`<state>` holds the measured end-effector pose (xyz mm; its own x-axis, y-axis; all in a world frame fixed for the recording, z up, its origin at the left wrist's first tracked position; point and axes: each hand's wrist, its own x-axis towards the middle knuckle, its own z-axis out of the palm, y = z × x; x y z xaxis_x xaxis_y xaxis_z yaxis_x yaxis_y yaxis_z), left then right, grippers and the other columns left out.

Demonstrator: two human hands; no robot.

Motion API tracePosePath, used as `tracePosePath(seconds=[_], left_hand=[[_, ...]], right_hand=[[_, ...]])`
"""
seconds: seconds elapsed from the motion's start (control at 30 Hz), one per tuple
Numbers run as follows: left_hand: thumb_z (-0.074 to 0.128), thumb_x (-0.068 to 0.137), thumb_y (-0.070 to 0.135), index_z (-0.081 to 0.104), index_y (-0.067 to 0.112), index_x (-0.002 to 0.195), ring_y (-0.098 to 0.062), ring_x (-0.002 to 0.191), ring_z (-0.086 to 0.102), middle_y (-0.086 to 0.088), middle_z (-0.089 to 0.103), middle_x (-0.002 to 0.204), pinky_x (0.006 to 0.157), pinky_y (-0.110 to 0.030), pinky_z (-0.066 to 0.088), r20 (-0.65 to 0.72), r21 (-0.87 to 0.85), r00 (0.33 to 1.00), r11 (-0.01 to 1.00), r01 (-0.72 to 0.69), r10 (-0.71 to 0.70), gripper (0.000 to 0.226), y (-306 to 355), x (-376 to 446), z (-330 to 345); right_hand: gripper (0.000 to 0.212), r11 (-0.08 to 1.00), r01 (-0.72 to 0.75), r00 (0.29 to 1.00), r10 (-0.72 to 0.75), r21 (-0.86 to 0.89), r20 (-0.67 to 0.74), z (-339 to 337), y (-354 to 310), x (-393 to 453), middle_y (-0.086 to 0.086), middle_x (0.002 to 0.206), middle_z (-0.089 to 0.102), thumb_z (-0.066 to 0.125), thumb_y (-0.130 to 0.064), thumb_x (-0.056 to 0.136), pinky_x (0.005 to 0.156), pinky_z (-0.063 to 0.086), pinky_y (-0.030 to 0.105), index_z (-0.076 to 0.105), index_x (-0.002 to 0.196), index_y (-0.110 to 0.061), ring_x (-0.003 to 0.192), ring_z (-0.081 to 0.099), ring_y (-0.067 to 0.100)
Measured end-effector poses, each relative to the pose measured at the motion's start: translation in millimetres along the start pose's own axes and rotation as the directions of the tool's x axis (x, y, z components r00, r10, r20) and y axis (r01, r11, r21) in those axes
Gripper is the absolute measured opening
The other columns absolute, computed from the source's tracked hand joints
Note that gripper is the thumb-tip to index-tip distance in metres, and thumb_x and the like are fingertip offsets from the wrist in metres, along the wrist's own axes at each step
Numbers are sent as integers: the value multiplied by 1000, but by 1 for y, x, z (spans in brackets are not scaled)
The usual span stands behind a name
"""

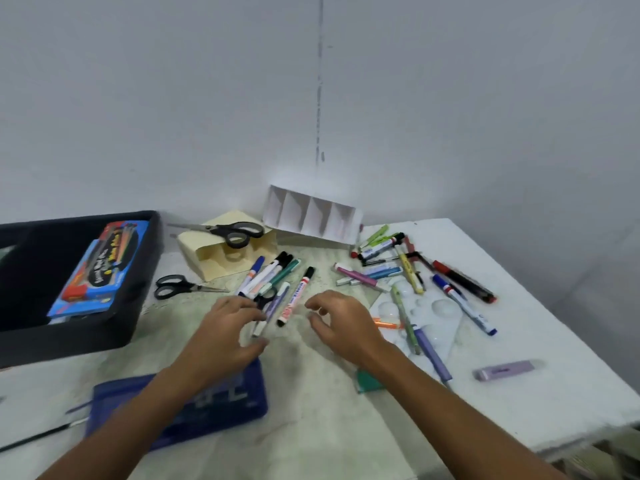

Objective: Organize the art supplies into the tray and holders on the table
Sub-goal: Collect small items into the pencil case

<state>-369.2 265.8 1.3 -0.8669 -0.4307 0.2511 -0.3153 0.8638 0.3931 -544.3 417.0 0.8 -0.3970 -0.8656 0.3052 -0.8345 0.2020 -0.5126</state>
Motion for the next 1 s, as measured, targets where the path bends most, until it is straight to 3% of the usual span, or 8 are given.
tracePosePath(seconds=[0.1,0.2,0.33,0.47,0.7,0.87,0.93,1.0], left_hand=[[75,82,36,67,21,118,-20,131,42,0,57,131,107,-29,30,72,-68,989,990,-124,129,40,33,37,30],[71,85,43,58,21,132,-21,147,19,-3,42,149,117,-34,18,145,-85,969,978,-190,201,54,65,65,60],[54,89,59,34,22,150,-23,150,3,-3,20,161,122,-46,9,300,36,913,954,-299,275,74,91,90,97],[38,93,65,12,24,156,-27,150,-7,-4,4,164,120,-49,3,392,141,881,930,-341,264,80,96,98,122],[23,95,65,-9,30,155,-23,145,-26,-1,-17,162,118,-45,-12,487,184,849,926,-330,206,76,90,101,135],[24,94,67,-9,32,154,-23,146,-25,0,-16,162,117,-44,-13,481,167,850,929,-329,214,77,89,102,135],[23,92,69,-9,34,154,-23,146,-24,1,-16,162,117,-44,-13,478,169,852,929,-329,214,78,88,102,135],[23,91,70,-9,36,154,-24,147,-23,1,-15,162,117,-44,-12,477,172,853,929,-328,213,78,87,102,135]], right_hand=[[23,980,-181,982,175,-87,-77,-26,35,-9,4,108,69,57,-23,92,83,48,34,69,109,-14,101,60,21],[24,923,-338,940,323,-185,-108,-41,63,-17,4,110,65,55,-26,93,81,48,32,67,112,-16,103,57,21],[31,821,-492,870,470,-291,-145,-46,86,-22,5,106,60,52,-41,94,73,46,33,60,109,-16,96,57,23],[35,776,-541,837,535,-325,-116,-41,96,-19,6,99,62,49,-47,95,64,40,30,54,107,-15,85,61,23],[14,747,-614,781,622,-255,-60,-53,106,-9,5,90,60,52,-28,95,61,37,30,55,94,-15,77,54,22],[19,751,-633,760,649,-187,30,-57,108,-6,-1,76,51,54,-31,93,56,35,28,47,80,-18,72,53,19],[20,759,-644,760,649,-89,31,-58,108,-6,-3,76,53,52,-35,93,56,36,29,49,81,-20,71,54,17],[16,745,-651,755,655,144,25,-61,108,-6,-1,78,60,51,-32,94,61,47,34,51,83,-20,73,59,17]])
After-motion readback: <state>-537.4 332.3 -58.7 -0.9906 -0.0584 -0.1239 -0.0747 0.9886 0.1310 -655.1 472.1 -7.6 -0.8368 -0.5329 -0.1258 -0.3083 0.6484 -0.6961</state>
